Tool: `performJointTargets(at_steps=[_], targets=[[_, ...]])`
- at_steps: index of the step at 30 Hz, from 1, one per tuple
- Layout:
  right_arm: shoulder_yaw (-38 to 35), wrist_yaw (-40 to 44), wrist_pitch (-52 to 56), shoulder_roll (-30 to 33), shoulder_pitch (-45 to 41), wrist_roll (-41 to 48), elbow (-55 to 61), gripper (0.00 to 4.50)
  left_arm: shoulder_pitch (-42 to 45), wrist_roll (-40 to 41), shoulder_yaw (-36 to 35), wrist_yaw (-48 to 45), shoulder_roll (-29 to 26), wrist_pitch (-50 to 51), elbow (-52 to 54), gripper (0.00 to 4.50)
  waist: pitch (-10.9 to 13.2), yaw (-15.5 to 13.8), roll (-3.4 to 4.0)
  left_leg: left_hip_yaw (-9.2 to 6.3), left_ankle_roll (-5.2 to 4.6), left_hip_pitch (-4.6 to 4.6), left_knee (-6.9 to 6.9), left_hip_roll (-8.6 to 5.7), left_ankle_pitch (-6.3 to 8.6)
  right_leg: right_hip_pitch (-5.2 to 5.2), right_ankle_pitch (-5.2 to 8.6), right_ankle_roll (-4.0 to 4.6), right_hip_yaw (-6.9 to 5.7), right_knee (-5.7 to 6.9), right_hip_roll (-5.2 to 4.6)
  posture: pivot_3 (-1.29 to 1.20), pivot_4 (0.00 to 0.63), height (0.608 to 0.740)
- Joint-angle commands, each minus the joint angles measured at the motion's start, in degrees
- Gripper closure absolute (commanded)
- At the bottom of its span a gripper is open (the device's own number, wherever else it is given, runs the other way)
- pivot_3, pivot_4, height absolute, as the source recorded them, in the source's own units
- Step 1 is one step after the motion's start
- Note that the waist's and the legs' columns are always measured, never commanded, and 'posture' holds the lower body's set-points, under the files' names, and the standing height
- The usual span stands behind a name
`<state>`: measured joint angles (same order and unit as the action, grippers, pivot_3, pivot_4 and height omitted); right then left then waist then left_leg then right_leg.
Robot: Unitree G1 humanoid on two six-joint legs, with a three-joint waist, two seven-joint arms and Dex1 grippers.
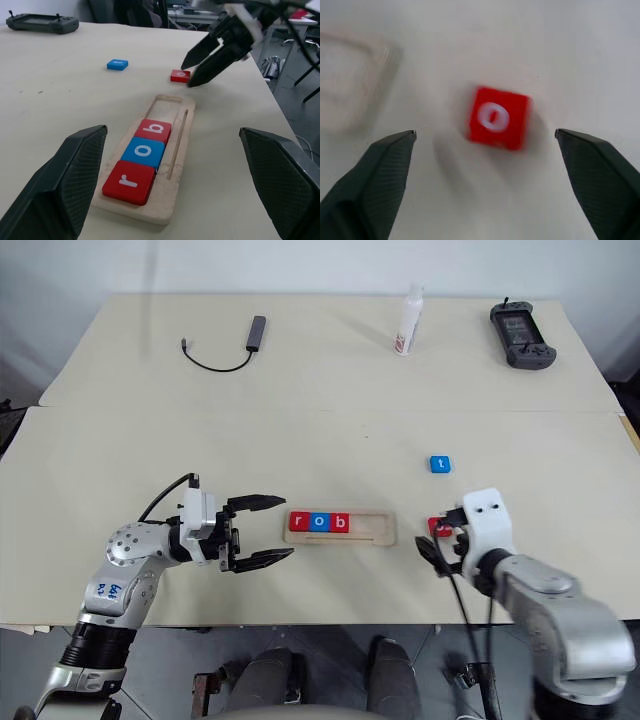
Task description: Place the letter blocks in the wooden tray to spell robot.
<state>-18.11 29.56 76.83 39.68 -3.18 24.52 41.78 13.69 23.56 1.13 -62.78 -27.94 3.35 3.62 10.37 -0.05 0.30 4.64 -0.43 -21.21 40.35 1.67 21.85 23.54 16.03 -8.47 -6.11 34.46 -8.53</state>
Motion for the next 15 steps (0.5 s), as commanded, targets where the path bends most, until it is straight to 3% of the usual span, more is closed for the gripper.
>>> performJointTargets(at_steps=[1,5,10,15], targets=[[-0.25,15.75,-14.53,10.36,2.56,1.98,-4.84,0.03,0.21,0.84,-0.07,-0.05,0.22,-0.74,1.33,0.0,0.0,0.03,-0.02,0.0,0.0,0.04,-0.07,0.01,0.0,-0.03,0.0,0.0,-0.02,-0.05,0.02,0.0,0.15,0.74],[5.46,26.68,-36.32,18.04,1.71,-3.82,-16.53,0.03,0.29,0.49,-0.23,0.49,0.5,-1.2,1.31,0.0,0.0,0.3,-0.1,0.1,0.01,0.16,-0.16,0.03,-0.01,-0.04,0.0,-0.01,0.03,-0.07,0.04,0.0,0.15,0.74],[14.49,38.38,-55.74,19.55,-7.4,-8.79,-34.58,0.03,-0.18,0.58,0.0,1.51,0.57,-0.53,2.99,0.0,0.0,0.08,-0.12,0.12,0.01,0.15,-0.07,0.02,-0.02,-0.08,-0.02,-0.05,0.03,-0.08,0.03,0.0,0.15,0.74],[21.59,43.68,-65.77,17.07,-16.85,-13.6,-48.47,0.03,-0.76,0.62,0.2,2.2,0.42,-0.05,4.27,0.0,0.0,0.11,-0.12,0.06,0.03,0.1,-0.02,0.02,-0.04,-0.09,-0.02,-0.05,-0.05,-0.09,0.02,0.0,0.15,0.74]])
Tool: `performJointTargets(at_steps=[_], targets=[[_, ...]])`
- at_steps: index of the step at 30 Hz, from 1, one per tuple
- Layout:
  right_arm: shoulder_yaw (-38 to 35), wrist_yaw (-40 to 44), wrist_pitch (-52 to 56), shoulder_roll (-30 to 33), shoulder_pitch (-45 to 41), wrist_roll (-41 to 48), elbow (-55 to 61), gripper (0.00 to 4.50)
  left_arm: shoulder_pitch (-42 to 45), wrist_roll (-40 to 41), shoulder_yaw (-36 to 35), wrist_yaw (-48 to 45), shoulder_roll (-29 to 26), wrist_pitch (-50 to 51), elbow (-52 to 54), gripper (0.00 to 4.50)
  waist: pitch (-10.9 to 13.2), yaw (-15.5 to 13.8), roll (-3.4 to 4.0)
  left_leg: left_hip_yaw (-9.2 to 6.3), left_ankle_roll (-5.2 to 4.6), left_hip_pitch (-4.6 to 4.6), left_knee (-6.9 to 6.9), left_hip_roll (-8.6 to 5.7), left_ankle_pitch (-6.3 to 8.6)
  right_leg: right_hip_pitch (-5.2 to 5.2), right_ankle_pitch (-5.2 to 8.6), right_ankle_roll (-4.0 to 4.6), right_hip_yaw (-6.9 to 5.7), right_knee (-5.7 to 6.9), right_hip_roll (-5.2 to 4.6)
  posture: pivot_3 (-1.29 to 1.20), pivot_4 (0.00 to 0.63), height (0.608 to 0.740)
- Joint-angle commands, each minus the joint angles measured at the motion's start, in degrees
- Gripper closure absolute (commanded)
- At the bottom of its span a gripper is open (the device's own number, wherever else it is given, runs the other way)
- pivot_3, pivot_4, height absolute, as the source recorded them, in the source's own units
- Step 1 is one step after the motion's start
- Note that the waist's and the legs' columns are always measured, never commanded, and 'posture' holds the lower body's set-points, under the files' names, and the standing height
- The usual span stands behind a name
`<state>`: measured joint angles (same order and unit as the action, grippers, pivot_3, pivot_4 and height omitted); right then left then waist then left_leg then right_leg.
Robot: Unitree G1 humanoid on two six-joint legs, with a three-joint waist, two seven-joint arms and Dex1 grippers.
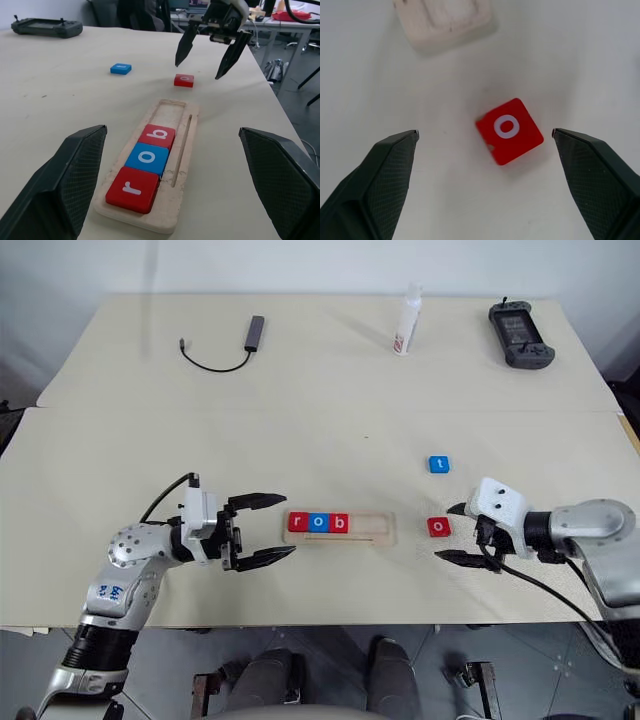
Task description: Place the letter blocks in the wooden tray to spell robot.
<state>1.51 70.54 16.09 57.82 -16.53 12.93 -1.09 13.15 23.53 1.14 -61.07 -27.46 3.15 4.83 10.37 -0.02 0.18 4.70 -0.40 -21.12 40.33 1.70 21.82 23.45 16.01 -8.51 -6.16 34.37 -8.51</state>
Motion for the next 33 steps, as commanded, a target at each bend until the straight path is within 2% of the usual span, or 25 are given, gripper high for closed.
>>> performJointTargets(at_steps=[1,4,7,14,15,17,20,23,29,33], targets=[[3.13,3.39,-5.95,-1.67,-5.24,-2.77,-8.07,0.03,-0.32,0.65,0.23,0.61,-0.11,0.26,3.32,0.0,0.0,0.12,0.0,0.01,0.0,0.01,0.01,0.0,0.0,0.0,0.0,0.0,0.0,0.0,0.0,0.0,0.15,0.74],[5.51,4.66,-9.94,-2.84,-8.65,-5.38,-13.66,0.03,-0.51,0.62,0.12,0.87,-0.32,0.46,3.85,0.0,0.0,0.11,0.0,-0.02,0.03,0.01,0.01,0.02,-0.02,0.0,0.0,0.0,-0.03,0.04,0.0,0.0,0.15,0.74],[6.96,6.44,-12.59,-3.84,-10.77,-6.29,-17.23,0.63,-0.45,0.29,-0.34,1.6,-0.56,0.31,4.14,0.0,0.0,0.13,0.0,-0.03,0.04,0.02,0.1,0.03,-0.02,-0.06,0.0,0.0,-0.05,0.03,0.0,0.0,0.15,0.74],[6.83,8.8,-12.17,-4.62,-11.98,-4.77,-16.01,2.9,-0.68,0.33,-0.64,2.54,-0.96,0.16,4.48,0.0,0.0,0.13,0.0,-0.11,0.04,0.01,0.63,0.08,-0.02,-0.19,-0.01,-0.02,-0.05,0.3,0.0,0.0,0.15,0.74],[6.49,8.57,-11.62,-4.69,-12.3,-4.42,-15.01,3.05,-0.76,0.36,-0.64,2.63,-1.0,0.18,4.58,0.0,0.0,0.12,0.0,-0.11,0.04,0.01,0.67,0.08,-0.02,-0.19,-0.02,-0.02,-0.03,0.35,-0.01,0.0,0.15,0.74],[6.12,9.25,-8.07,-4.58,-13.22,-2.65,-11.01,3.05,-1.1,0.42,-0.76,2.78,-1.14,0.18,4.9,0.0,0.0,0.11,0.0,-0.12,0.04,0.02,0.69,0.09,-0.02,-0.19,-0.02,-0.01,-0.03,0.41,-0.01,0.0,0.15,0.74],[6.94,9.96,4.46,-4.81,-15.75,0.84,-2.73,3.05,-2.14,0.57,-1.1,3.18,-1.45,0.3,5.75,0.0,0.03,0.21,0.07,-0.09,0.04,-0.04,0.69,0.1,-0.02,-0.08,-0.02,0.0,0.02,0.46,-0.01,0.0,0.15,0.74],[8.97,9.69,11.18,-7.12,-18.72,2.78,2.89,3.05,-3.11,0.57,-1.2,3.69,-1.51,0.56,6.59,0.0,0.03,0.18,0.08,-0.11,0.04,-0.05,0.68,0.12,-0.02,-0.05,-0.01,0.01,0.02,0.48,-0.01,0.0,0.15,0.74],[13.4,5.57,14.67,-12.8,-23.55,-0.34,3.89,3.05,-4.31,0.62,-1.05,4.87,-1.35,1.1,8.17,0.0,0.03,-0.53,0.08,-0.22,0.05,-0.14,0.7,0.07,-0.01,-0.05,-0.02,0.04,-0.05,0.48,-0.05,0.0,0.15,0.74],[16.35,3.8,12.47,-14.7,-25.18,-3.84,1.16,3.05,-5.2,0.64,-1.4,5.58,-1.54,1.19,9.0,0.0,0.03,-0.49,0.08,-0.2,0.04,-0.17,0.66,0.05,0.0,-0.02,-0.02,0.04,-0.07,0.45,-0.05,0.0,0.15,0.74]])
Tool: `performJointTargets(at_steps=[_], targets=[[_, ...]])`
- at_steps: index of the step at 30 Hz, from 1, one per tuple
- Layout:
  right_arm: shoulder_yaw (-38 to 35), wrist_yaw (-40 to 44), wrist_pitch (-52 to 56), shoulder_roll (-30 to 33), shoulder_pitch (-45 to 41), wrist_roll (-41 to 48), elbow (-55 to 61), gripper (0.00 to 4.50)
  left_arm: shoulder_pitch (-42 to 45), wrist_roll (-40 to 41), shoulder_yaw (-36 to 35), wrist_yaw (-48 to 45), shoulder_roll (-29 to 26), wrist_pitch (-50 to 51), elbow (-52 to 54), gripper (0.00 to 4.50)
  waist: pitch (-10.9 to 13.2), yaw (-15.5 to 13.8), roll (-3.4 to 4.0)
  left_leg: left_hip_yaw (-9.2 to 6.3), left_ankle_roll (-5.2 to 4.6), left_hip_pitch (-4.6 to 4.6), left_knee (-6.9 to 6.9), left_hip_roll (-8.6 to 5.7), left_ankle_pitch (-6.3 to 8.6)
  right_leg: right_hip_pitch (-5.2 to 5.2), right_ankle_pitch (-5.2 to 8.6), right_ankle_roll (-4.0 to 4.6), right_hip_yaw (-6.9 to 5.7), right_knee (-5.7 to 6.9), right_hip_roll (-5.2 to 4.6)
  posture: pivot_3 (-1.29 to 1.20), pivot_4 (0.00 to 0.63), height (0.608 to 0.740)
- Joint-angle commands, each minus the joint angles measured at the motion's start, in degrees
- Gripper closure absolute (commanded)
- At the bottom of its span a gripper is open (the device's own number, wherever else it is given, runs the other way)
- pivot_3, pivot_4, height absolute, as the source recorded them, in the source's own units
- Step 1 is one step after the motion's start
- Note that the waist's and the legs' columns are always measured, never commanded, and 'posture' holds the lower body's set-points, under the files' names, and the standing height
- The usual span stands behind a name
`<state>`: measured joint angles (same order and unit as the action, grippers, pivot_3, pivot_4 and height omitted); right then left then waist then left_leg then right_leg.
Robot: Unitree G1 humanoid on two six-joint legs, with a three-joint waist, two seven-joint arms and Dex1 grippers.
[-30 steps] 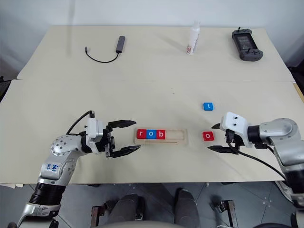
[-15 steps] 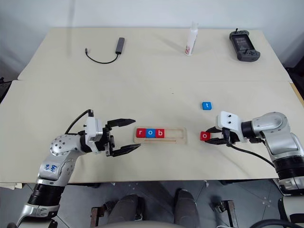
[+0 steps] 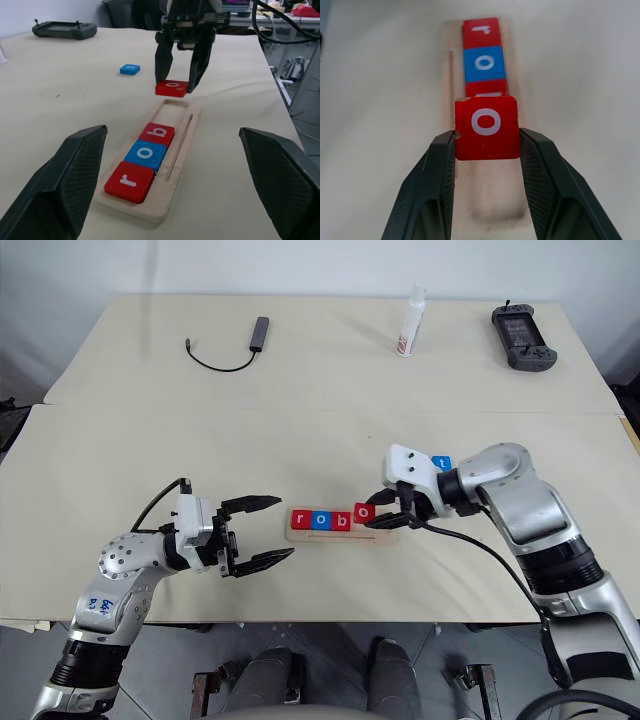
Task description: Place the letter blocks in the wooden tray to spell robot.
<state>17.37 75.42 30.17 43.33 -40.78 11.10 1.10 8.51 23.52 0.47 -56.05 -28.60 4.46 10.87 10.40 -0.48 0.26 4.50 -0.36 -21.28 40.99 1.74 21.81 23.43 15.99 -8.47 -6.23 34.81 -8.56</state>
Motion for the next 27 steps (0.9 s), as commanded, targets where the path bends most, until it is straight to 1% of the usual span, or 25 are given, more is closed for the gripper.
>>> performJointTargets(at_steps=[1,5,10,12,13,16,19,26,27], targets=[[0.84,-1.37,-2.41,-0.43,-1.01,-2.65,-1.69,3.05,-0.7,0.66,-0.8,0.78,-0.43,-0.1,3.13,0.0,0.0,-0.06,0.0,0.0,0.0,0.0,-0.01,0.0,0.0,0.0,0.0,0.0,-0.02,-0.01,0.0,0.0,0.15,0.74],[2.03,-1.4,-4.62,-1.27,-0.99,-4.48,-3.54,3.05,-1.61,0.72,-1.28,1.58,-0.7,-0.03,4.01,0.0,0.0,0.32,0.0,0.01,0.0,0.0,-0.02,0.0,0.0,0.0,0.0,0.0,-0.03,-0.02,0.0,0.0,0.15,0.74],[3.04,-1.28,-4.86,-1.97,-0.03,-5.06,-2.95,3.05,-2.09,0.58,-1.18,2.25,-0.66,0.12,4.65,0.0,0.0,0.64,0.0,0.01,0.01,0.01,-0.04,0.02,0.0,0.0,0.0,0.0,-0.03,-0.01,0.01,0.0,0.15,0.74],[3.3,-1.83,-4.64,-2.52,0.36,-5.37,-2.79,2.31,-2.2,0.59,-1.13,2.42,-0.66,0.16,4.84,0.0,0.0,0.63,0.0,0.01,0.0,0.01,-0.03,0.02,0.0,0.0,0.0,0.0,-0.03,-0.01,0.01,0.0,0.15,0.74],[3.31,-1.96,-4.46,-2.71,0.47,-5.43,-2.73,2.02,-2.24,0.61,-1.11,2.47,-0.69,0.17,4.91,0.0,0.0,0.61,0.0,0.01,0.01,0.01,-0.03,0.02,0.0,0.0,0.0,0.0,-0.03,-0.01,0.01,0.0,0.15,0.74],[2.88,-0.75,-2.93,-2.82,0.85,-4.15,-1.41,0.93,-2.45,0.85,-1.3,2.33,-1.12,0.36,5.15,0.0,0.0,0.58,0.0,0.01,0.0,0.0,-0.03,0.01,0.0,0.0,0.0,0.0,-0.03,-0.01,0.01,0.0,0.15,0.74],[1.8,-0.35,-2.4,-2.41,0.98,-3.23,-1.0,0.02,-2.42,0.98,-1.52,2.28,-1.49,0.42,5.06,0.0,0.0,0.61,0.0,0.01,0.0,0.01,-0.03,0.02,0.0,0.0,0.0,0.0,-0.02,-0.01,0.01,0.0,0.15,0.74],[-2.22,-0.55,-3.83,0.32,0.93,-2.17,-3.28,0.02,-2.2,0.92,-1.39,2.52,-1.47,0.18,4.63,0.0,0.0,0.52,0.0,0.01,0.0,0.0,-0.03,0.01,0.0,0.0,0.0,0.0,-0.02,-0.02,0.01,0.0,0.15,0.74],[-2.69,-1.37,-4.46,0.51,1.22,-2.56,-3.98,0.19,-2.1,0.86,-1.3,2.51,-1.37,0.07,4.43,0.0,0.0,0.54,0.0,0.01,0.0,0.0,-0.03,0.01,0.0,-0.01,0.0,0.0,-0.03,-0.02,0.01,0.0,0.15,0.74]])
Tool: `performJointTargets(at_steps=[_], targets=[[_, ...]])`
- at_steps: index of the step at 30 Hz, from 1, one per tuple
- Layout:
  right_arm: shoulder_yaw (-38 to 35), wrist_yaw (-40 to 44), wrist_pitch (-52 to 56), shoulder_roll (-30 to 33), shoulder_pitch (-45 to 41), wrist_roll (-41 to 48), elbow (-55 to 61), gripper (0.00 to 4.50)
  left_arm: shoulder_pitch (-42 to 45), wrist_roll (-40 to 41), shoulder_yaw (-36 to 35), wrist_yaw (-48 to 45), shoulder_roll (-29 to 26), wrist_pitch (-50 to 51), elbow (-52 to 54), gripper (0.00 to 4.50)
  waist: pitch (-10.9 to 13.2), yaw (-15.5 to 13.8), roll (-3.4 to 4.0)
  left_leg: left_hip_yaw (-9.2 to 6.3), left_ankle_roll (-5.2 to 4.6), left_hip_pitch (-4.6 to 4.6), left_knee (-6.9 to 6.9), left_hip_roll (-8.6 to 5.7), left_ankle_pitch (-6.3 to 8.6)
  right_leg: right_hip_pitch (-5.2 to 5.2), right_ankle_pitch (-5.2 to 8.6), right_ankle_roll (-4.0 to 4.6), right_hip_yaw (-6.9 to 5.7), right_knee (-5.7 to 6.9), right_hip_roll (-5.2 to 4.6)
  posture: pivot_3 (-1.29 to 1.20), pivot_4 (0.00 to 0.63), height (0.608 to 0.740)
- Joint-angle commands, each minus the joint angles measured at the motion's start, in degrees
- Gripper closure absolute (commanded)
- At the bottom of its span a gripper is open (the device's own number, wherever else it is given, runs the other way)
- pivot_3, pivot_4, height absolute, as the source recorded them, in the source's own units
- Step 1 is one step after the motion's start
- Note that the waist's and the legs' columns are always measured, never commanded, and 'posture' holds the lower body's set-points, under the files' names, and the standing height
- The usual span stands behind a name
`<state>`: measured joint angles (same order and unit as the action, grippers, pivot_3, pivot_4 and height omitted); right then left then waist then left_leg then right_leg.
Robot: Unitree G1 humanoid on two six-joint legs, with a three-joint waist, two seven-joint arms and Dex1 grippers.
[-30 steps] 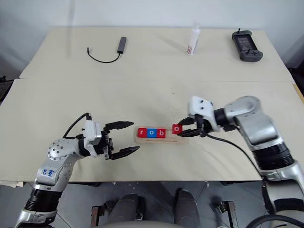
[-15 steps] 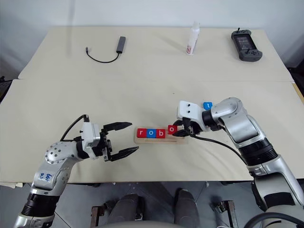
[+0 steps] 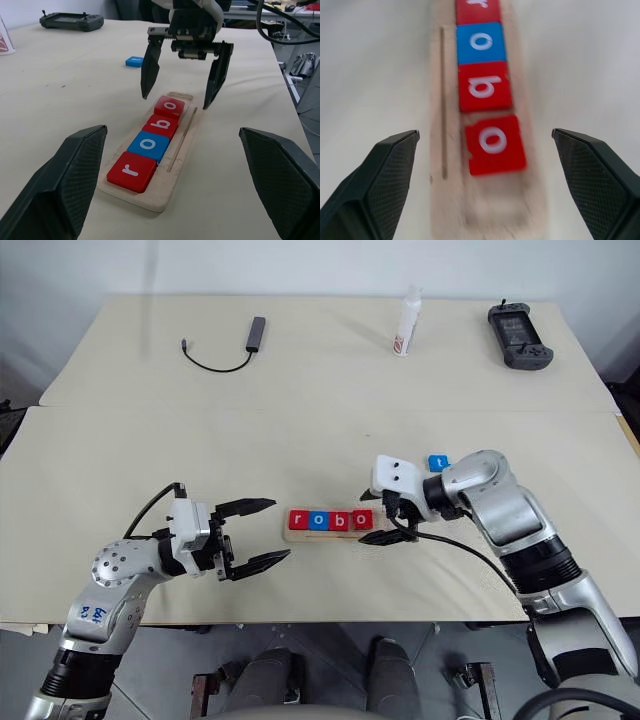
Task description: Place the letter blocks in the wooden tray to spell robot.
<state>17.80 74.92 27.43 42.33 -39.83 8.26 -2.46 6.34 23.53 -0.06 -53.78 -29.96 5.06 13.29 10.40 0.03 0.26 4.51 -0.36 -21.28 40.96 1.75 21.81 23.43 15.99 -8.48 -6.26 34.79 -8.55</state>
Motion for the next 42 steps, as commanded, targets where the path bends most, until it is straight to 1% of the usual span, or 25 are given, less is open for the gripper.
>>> performJointTargets(at_steps=[1,2,3,4,6,8,9,13,19,24,27,30,32,33,35,37,40,42], targets=[[-3.38,-1.45,-2.3,1.47,0.5,0.02,-1.08,0.43,0.18,0.81,-0.69,0.25,0.09,-0.59,1.83,0.0,0.0,0.07,0.0,0.0,0.0,0.0,0.0,0.0,0.0,0.0,0.0,0.0,0.0,0.0,0.0,0.0,0.15,0.74],[-3.53,-1.85,-2.71,1.43,0.62,-0.16,-1.55,0.64,0.26,0.79,-0.65,0.24,0.16,-0.64,1.68,0.0,0.0,0.09,0.0,0.01,0.0,0.01,-0.01,0.01,0.0,0.0,0.0,0.0,0.0,0.0,0.0,0.0,0.15,0.74],[-3.71,-2.17,-3.44,1.18,0.73,-0.26,-2.04,1.01,0.37,0.76,-0.57,0.22,0.22,-0.68,1.54,0.0,0.0,0.1,0.0,0.01,0.0,0.01,-0.01,0.01,0.0,0.0,0.0,0.0,0.0,0.0,0.0,0.0,0.15,0.74],[-3.82,-3.09,-4.3,0.58,0.76,-0.67,-3.12,1.27,0.63,0.73,-0.44,0.21,0.35,-0.69,1.35,0.0,0.0,0.12,0.0,0.02,0.0,0.02,-0.02,0.0,0.0,0.0,0.0,0.0,0.0,0.0,0.0,0.0,0.15,0.74],[-3.68,-4.87,-6.36,-0.4,0.78,-1.77,-5.19,2.04,1.1,0.64,-0.28,0.12,0.49,-0.77,1.0,0.0,0.0,0.15,0.0,0.03,0.0,0.02,-0.02,0.01,0.0,0.01,0.0,0.0,0.0,0.0,0.0,0.0,0.15,0.74],[-3.34,-5.51,-7.88,-0.93,0.91,-2.44,-6.44,2.69,1.33,0.61,-0.29,0.01,0.53,-0.79,0.79,0.0,0.0,0.17,0.0,0.04,0.0,0.01,-0.01,0.01,0.0,0.02,0.0,0.0,0.01,0.01,0.0,0.0,0.15,0.74],[-3.13,-5.53,-8.43,-1.27,1.12,-2.52,-6.7,3.13,1.41,0.62,-0.32,-0.03,0.54,-0.77,0.71,0.0,0.0,0.13,0.0,0.04,0.0,0.01,-0.01,0.01,0.0,0.02,0.0,0.0,0.01,0.01,0.0,0.0,0.15,0.74],[-2.62,-4.62,-7.96,-2.51,1.84,-1.6,-4.7,4.45,1.47,0.57,-0.4,0.01,0.5,-0.71,0.76,0.0,0.0,0.1,0.0,0.04,0.0,0.01,-0.02,0.0,0.0,0.01,0.0,0.0,0.01,-0.01,0.0,0.0,0.15,0.74],[-1.71,-2.12,-6.08,-2.27,3.25,-0.82,-0.19,4.45,0.8,0.53,-0.47,0.31,0.43,-0.55,1.44,0.0,0.0,0.12,0.0,0.03,0.0,0.01,-0.01,0.01,0.0,0.01,0.0,0.0,0.01,0.0,0.0,0.0,0.15,0.74],[-2.32,-3.55,-6.21,-2.84,3.18,-1.26,-0.13,4.45,1.04,0.41,-0.45,0.46,0.55,-0.7,0.98,0.0,0.0,0.07,0.0,0.02,0.0,0.01,-0.01,0.0,0.0,0.0,0.0,0.0,0.01,0.0,0.0,0.0,0.15,0.74],[-5.18,-4.76,-7.75,-1.78,3.53,-0.34,-0.36,4.45,1.28,0.32,-0.18,0.62,0.73,-0.74,0.93,0.0,0.0,0.08,0.0,0.03,0.0,0.01,-0.01,0.0,0.0,0.01,0.0,0.0,0.01,0.0,0.0,0.0,0.15,0.74],[-11.45,-5.93,-8.23,0.03,5.97,2.91,0.87,4.45,1.4,0.38,-0.12,0.29,0.78,-0.99,0.51,0.0,0.0,-0.17,0.0,0.02,0.0,0.01,-0.01,0.0,0.0,0.0,0.0,0.0,0.0,-0.01,0.0,0.0,0.15,0.74],[-16.48,-6.82,-7.05,1.41,9.79,5.82,3.13,4.09,1.46,0.4,-0.05,-0.25,0.71,-1.32,-0.12,0.0,0.0,-0.62,0.0,0.01,0.0,-0.01,-0.01,-0.01,0.0,0.0,0.0,0.0,0.0,-0.03,0.0,0.0,0.15,0.74],[-19.32,-7.28,-8.35,1.86,12.85,7.06,4.8,3.86,1.64,0.41,-0.01,-0.49,0.72,-1.48,-0.55,0.0,0.0,-0.78,0.0,0.01,0.0,-0.01,-0.02,-0.01,0.0,0.0,0.0,0.0,-0.01,-0.04,0.0,0.0,0.15,0.74],[-25.74,-7.81,-12.96,1.09,19.86,10.46,8.39,3.2,2.12,0.38,0.04,-1.06,0.73,-1.87,-1.55,0.0,0.0,-1.28,0.0,0.02,-0.01,-0.01,-0.06,-0.01,0.0,0.0,0.0,0.0,-0.01,-0.07,0.0,0.0,0.15,0.74],[-32.17,-11.89,-16.52,-0.77,26.9,11.16,9.72,2.56,2.95,0.4,0.09,-1.74,0.78,-2.32,-2.84,0.0,0.0,-1.47,0.0,0.04,0.0,0.02,-0.1,0.0,0.0,0.0,0.0,0.0,-0.02,-0.09,0.02,0.0,0.15,0.74],[-38.94,-18.3,-17.22,-2.82,36.1,10.88,11.08,1.51,4.46,0.26,0.07,-2.75,0.9,-3.3,-5.53,0.0,0.0,-1.63,0.0,0.08,0.0,0.03,-0.05,-0.02,0.0,-0.03,-0.01,-0.01,0.03,-0.08,0.01,0.0,0.15,0.74],[-42.05,-21.76,-18.9,-4.15,41.19,10.04,11.19,0.82,5.47,0.11,0.21,-3.27,1.11,-3.9,-7.12,0.0,-0.01,-1.51,0.01,0.1,0.0,0.05,-0.02,-0.02,0.0,-0.04,-0.01,-0.01,0.05,-0.05,0.02,0.0,0.15,0.74]])
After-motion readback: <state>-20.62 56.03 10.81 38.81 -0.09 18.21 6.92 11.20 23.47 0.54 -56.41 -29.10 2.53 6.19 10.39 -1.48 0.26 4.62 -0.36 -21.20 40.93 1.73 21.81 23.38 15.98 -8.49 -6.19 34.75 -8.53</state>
